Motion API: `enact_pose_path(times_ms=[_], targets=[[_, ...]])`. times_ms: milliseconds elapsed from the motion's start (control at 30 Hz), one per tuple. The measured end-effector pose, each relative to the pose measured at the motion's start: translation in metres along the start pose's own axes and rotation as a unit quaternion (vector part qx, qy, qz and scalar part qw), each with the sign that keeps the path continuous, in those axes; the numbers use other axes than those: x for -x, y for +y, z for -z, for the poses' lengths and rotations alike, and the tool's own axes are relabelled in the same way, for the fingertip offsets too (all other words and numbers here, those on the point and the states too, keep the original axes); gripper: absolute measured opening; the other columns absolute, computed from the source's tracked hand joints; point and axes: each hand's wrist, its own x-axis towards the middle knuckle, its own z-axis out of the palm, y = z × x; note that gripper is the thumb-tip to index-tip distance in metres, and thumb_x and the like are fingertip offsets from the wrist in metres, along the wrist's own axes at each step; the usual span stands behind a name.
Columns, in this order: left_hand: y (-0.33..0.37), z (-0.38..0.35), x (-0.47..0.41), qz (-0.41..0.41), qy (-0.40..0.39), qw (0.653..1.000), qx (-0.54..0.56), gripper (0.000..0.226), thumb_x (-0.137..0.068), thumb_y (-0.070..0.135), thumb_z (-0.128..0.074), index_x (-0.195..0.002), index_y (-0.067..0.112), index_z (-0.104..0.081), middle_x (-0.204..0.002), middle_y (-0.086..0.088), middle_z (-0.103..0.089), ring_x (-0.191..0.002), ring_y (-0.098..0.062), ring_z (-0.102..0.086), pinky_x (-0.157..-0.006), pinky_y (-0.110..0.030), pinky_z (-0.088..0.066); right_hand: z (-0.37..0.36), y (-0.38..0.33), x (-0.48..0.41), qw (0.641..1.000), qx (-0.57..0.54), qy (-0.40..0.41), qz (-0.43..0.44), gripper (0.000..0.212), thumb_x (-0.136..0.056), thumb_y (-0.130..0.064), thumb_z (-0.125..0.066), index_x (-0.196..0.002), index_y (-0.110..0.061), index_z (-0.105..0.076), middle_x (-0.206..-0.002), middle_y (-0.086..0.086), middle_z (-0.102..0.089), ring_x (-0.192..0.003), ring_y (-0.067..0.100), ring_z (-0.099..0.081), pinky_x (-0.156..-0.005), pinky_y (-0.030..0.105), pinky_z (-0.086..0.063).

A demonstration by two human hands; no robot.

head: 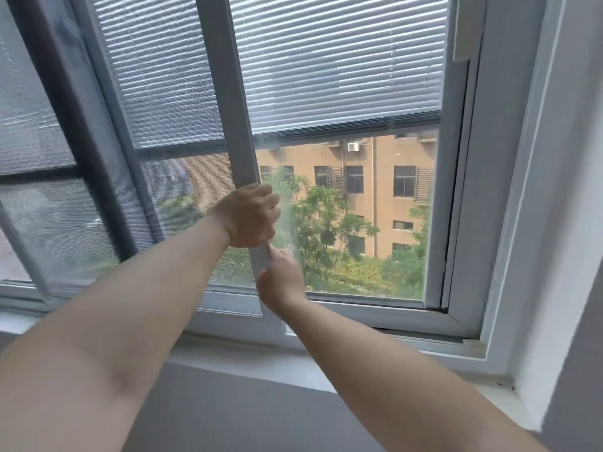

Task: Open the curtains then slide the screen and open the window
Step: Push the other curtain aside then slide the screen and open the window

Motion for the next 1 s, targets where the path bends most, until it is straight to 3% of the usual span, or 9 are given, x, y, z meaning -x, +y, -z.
enact_pose_path(times_ms=[167, 367, 500, 600, 667, 733, 833, 1000], targets=[[-0.009, -0.003, 0.013, 0.02, -0.016, 1.0, 0.009, 0.015, -0.075, 0.018, -0.063, -0.064, 0.009, -0.059, -0.069, -0.007, -0.053, -0.07, -0.027, -0.05, -0.065, -0.038, -0.048, -0.016, -0.006, -0.011, 0.999, -0.001, -0.031, 0.011, 0.051, -0.082, -0.001, -0.04, -0.13, -0.015, -0.052, -0.115, 0.01, -0.052, -0.098, 0.029, -0.052, -0.081, 0.034, -0.041], [-0.021, -0.01, 0.035, 0.031, -0.078, 0.996, 0.024, 0.009, -0.074, 0.009, -0.052, -0.073, 0.008, -0.06, -0.081, -0.009, -0.055, -0.077, -0.026, -0.05, -0.069, -0.039, -0.051, -0.035, -0.01, -0.02, 0.998, -0.017, -0.057, 0.036, 0.052, -0.078, 0.0, -0.041, -0.127, -0.012, -0.054, -0.116, 0.012, -0.06, -0.104, 0.031, -0.054, -0.077, 0.031, -0.039], [-0.037, -0.021, 0.053, 0.044, -0.126, 0.991, 0.023, 0.037, -0.076, 0.006, -0.047, -0.107, 0.004, -0.067, -0.111, -0.01, -0.061, -0.11, -0.029, -0.051, -0.095, -0.048, -0.05, -0.051, -0.014, -0.029, 0.996, -0.025, -0.074, 0.049, 0.053, -0.076, 0.002, -0.041, -0.126, -0.01, -0.055, -0.112, 0.014, -0.065, -0.1, 0.033, -0.057, -0.076, 0.034, -0.045], [-0.048, -0.03, 0.07, 0.042, -0.145, 0.988, -0.016, 0.045, -0.08, 0.002, -0.056, -0.124, 0.006, -0.063, -0.126, -0.012, -0.061, -0.127, -0.03, -0.048, -0.116, -0.045, -0.03, -0.062, -0.019, -0.035, 0.993, -0.008, -0.099, 0.065, 0.057, -0.079, 0.002, -0.041, -0.134, -0.011, -0.049, -0.12, 0.014, -0.064, -0.107, 0.033, -0.057, -0.079, 0.034, -0.045], [-0.053, -0.034, 0.08, 0.056, -0.176, 0.982, -0.031, 0.05, -0.087, 0.003, -0.05, -0.137, 0.008, -0.053, -0.142, -0.011, -0.05, -0.139, -0.028, -0.036, -0.121, -0.042, -0.018, -0.068, -0.023, -0.039, 0.99, 0.003, -0.12, 0.073, 0.057, -0.082, 0.001, -0.041, -0.138, -0.01, -0.046, -0.128, 0.014, -0.061, -0.114, 0.033, -0.055, -0.085, 0.034, -0.045], [-0.055, -0.037, 0.088, 0.08, -0.24, 0.966, -0.047, 0.058, -0.092, 0.006, -0.043, -0.149, 0.012, -0.034, -0.158, -0.006, -0.028, -0.149, -0.022, -0.015, -0.122, -0.038, -0.003, -0.075, -0.027, -0.043, 0.985, 0.015, -0.152, 0.086, 0.061, -0.084, 0.0, -0.041, -0.144, -0.007, -0.039, -0.142, 0.014, -0.051, -0.127, 0.032, -0.049, -0.098, 0.034, -0.042], [-0.056, -0.038, 0.094, 0.104, -0.34, 0.931, -0.081, 0.067, -0.094, 0.008, -0.037, -0.155, 0.015, -0.011, -0.164, 0.0, -0.004, -0.15, -0.017, 0.007, -0.117, -0.037, 0.011, -0.087, -0.035, -0.05, 0.972, 0.046, -0.207, 0.105, 0.069, -0.087, -0.003, -0.041, -0.153, -0.005, -0.021, -0.159, 0.013, -0.028, -0.141, 0.031, -0.035, -0.113, 0.038, -0.032], [-0.071, -0.04, 0.101, 0.107, -0.441, 0.883, -0.117, 0.071, -0.096, 0.012, -0.034, -0.155, 0.017, 0.004, -0.162, 0.001, 0.013, -0.147, -0.018, 0.018, -0.12, -0.048, 0.004, -0.101, -0.048, -0.066, 0.954, 0.065, -0.268, 0.115, 0.071, -0.09, -0.002, -0.038, -0.154, -0.004, -0.009, -0.164, 0.012, -0.012, -0.147, 0.028, -0.022, -0.115, 0.036, -0.024]])
